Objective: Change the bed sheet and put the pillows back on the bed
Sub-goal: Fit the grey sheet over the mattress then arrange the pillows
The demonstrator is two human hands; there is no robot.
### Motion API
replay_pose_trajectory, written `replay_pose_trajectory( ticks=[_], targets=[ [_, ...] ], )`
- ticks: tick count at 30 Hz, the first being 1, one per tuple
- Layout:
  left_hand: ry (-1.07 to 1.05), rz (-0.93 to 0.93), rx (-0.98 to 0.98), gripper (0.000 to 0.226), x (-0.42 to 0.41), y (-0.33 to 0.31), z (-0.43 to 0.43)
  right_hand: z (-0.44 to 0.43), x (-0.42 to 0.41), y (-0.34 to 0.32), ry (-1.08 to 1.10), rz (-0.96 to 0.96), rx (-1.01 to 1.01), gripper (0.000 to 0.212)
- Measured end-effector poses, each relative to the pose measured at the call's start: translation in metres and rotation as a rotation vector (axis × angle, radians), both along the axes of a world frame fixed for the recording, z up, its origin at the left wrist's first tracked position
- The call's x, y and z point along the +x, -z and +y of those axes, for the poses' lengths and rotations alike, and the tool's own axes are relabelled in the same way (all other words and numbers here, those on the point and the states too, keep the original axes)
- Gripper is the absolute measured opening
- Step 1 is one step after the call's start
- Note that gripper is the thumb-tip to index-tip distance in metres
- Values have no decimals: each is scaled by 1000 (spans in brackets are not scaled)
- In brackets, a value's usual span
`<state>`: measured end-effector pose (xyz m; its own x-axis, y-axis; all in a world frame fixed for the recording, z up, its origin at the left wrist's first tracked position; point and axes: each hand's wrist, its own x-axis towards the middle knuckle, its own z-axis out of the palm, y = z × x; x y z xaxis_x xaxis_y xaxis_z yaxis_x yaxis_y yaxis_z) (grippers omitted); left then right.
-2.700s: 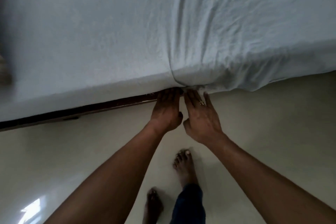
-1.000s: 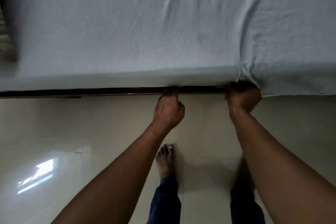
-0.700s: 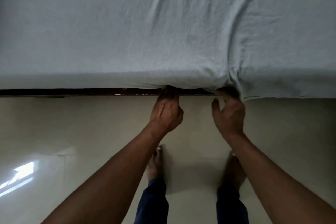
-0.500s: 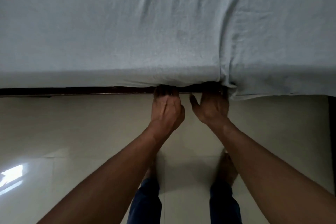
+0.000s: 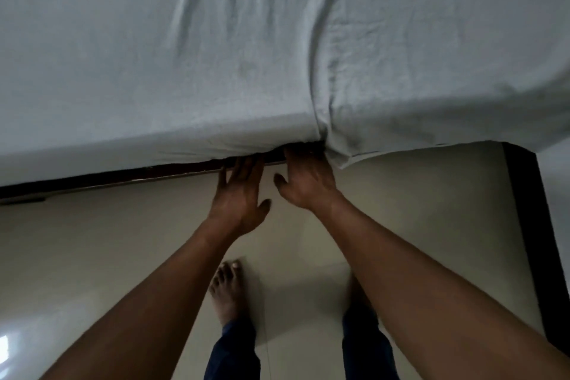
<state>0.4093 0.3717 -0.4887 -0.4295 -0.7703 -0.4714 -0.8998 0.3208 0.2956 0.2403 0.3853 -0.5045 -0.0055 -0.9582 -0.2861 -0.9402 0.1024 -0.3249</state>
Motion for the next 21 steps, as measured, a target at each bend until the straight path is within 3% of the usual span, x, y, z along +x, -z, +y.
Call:
replay_pose_trajectory(
  ticks=[2,6,9,12,15,18,21],
  targets=[
    [-49,92,-69,84,0,-9,5,-12,5,4,63,21,12,55],
    [7,245,-236,54,-27,-28,3,7,5,-2,54,-34,14,60],
    [34,301,-247,40,-52,-30,-5,25,-29,-16,104,-49,-155,47],
    [-20,313,-158,31,-83,-27,-14,40,-79,-28,546,-89,-292,17],
    [-146,334,-85,36,-108,-28,-14,31,-128,-23,1123,-452,-258,30],
    [-184,358,-79,38,-122,-26,-15,10,-154,9,1190,-642,-195,41],
    [-215,308,-78,37,-131,-22,-21,-4,-148,-8,1141,-591,-187,15]
  ],
)
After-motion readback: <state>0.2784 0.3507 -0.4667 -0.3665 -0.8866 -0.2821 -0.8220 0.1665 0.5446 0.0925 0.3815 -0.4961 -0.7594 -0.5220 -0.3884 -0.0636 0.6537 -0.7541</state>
